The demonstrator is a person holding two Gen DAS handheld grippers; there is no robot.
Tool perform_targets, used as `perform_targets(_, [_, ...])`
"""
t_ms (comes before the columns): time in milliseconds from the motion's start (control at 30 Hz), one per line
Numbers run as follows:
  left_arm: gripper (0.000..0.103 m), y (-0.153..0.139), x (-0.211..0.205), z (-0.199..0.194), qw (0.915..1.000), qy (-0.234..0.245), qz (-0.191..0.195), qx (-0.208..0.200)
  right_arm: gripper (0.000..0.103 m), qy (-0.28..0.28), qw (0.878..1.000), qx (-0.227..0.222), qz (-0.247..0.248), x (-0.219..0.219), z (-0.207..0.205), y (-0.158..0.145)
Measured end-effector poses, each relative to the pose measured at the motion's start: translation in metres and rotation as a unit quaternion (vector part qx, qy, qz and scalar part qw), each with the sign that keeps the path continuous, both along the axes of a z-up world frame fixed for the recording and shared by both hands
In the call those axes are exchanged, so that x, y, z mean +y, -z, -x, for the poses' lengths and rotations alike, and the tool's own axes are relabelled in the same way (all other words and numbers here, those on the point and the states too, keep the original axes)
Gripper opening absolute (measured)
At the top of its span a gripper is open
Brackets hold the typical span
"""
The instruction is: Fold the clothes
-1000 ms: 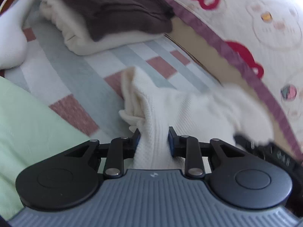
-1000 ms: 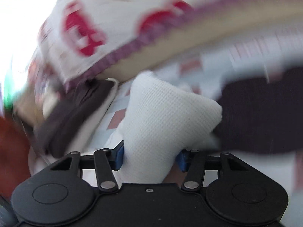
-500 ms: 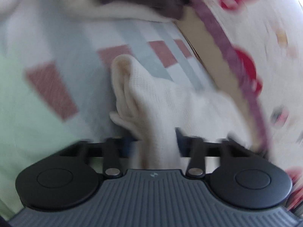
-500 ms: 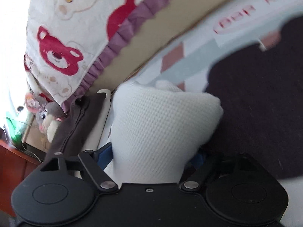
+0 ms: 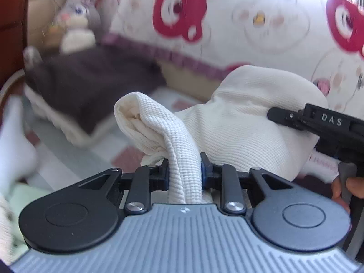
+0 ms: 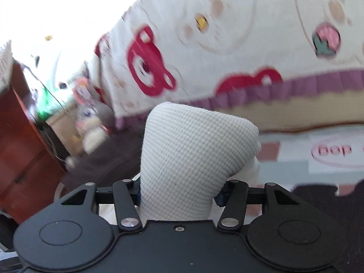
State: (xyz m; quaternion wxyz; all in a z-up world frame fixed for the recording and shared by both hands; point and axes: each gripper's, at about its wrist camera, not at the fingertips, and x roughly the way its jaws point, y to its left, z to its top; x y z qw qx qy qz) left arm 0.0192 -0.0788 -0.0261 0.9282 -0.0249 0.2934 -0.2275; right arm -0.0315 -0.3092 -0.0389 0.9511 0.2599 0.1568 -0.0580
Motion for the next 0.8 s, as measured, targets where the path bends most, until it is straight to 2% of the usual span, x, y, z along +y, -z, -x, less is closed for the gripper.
perform_targets(167, [0.023, -0.077, 0.011, -0.002, 0.9991, -0.027, 0.011, -0.03, 0.059, -0.025, 0.998, -0.049, 0.021, 0.013, -0.006, -0.077])
perform_targets(267, [0.023, -0.115, 0.021, -0.013, 0.9976, -0.04, 0.037, -0.043, 0.059, -0.041, 0.996, -0.073, 0.04, 0.021, -0.012, -0.122])
perform_targets(433, [0.023, -0.159, 0.047, -0.003, 0.9938, -0.055, 0.042, -0.087, 0.059, -0.074, 0.993, -0.086, 0.035, 0.039, -0.027, -0.174])
perform_targets(600, [0.023, -0.169, 0.079, 0.006, 0.9903, -0.07, 0.029, -0.117, 0.059, -0.103, 0.991, -0.08, 0.037, 0.07, -0.038, -0.191])
perform_targets(800, [0.023, -0.135, 0.103, -0.007, 0.9895, -0.079, 0.049, -0.111, 0.059, -0.12, 0.99, -0.053, 0.06, 0.091, -0.06, -0.166])
